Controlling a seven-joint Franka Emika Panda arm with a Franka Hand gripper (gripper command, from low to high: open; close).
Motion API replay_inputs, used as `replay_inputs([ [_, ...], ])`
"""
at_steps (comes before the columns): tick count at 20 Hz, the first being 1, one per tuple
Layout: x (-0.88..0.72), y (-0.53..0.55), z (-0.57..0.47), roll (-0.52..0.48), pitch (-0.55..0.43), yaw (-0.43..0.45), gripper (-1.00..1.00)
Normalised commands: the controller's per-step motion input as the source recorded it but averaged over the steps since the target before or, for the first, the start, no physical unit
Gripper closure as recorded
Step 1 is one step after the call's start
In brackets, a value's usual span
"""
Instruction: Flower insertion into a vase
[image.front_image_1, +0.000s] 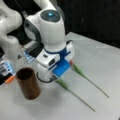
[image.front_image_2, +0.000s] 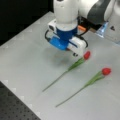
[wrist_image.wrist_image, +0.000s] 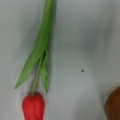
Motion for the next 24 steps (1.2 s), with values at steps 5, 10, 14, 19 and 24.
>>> replay_inputs([
  [5,0.24,-0.04,-0.18,0.01,0.058,0.092,-1.0],
  [10,0.29,0.0,-0.28,-0.013,0.026,0.068,-1.0],
  [14,0.32,0.03,-0.26,-0.043,0.017,0.049,-1.0],
  [19,0.3,0.06,-0.16,-0.068,0.023,0.021,-1.0],
  [24,0.3,0.07,-0.11,-0.078,0.023,0.013,-1.0],
])
